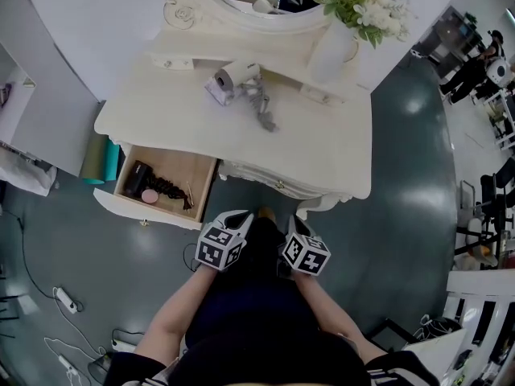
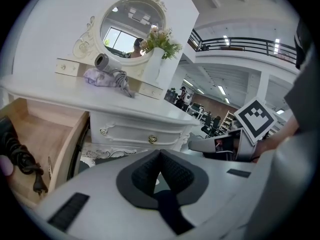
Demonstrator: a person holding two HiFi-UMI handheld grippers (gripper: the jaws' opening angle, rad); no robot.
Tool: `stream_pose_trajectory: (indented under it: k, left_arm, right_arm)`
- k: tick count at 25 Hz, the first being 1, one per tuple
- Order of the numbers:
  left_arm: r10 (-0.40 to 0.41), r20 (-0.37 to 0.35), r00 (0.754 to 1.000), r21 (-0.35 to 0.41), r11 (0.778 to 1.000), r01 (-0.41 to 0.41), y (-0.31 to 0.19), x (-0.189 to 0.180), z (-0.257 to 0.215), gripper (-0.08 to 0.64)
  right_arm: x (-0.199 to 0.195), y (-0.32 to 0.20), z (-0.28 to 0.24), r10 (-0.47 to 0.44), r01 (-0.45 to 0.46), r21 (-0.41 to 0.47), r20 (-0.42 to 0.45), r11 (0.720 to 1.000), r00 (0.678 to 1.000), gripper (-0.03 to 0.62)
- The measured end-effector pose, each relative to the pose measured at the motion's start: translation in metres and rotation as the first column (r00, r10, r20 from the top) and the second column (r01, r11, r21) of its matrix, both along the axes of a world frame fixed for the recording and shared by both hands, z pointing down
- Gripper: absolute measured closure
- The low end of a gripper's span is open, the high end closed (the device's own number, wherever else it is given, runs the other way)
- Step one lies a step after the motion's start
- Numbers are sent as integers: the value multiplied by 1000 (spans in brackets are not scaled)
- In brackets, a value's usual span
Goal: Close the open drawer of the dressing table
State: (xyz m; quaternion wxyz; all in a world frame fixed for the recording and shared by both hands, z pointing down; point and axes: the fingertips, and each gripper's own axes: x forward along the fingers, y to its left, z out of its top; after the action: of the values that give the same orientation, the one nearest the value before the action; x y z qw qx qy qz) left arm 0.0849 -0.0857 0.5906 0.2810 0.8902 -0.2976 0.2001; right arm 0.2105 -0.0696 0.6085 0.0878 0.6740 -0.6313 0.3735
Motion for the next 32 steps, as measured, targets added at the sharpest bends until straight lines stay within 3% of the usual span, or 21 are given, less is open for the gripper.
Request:
stream_pose_trajectory:
  k: [6,12,19,22,25,32]
  left_arm:
    - [-7,-30,1000,44,999,9,0,-5,-10,546]
    - [-91,-61,994,98,990,96,-6,-26,-24,546]
    - [-282,-100,954,167,941,295,-12,-74,-41,546]
    - [-392,-80,917,175,900,400,-9,-108,-40,546]
    - [-509,-59,859,171,843,511,-3,-142,-35,546]
    - [-729,-1,685,171,675,718,24,-205,-24,546]
  right_arm:
    - [-12,-10,1,-44,44,7,19,999,999,577]
    - [-50,-37,-4,-180,179,36,33,983,983,578]
    - [-113,-59,-2,-386,384,42,55,922,921,577]
    - [-146,-63,-5,-465,462,54,86,885,881,578]
    - [-178,-64,-10,-548,543,72,92,837,831,578]
    - [-234,-50,-31,-672,661,122,118,741,731,577]
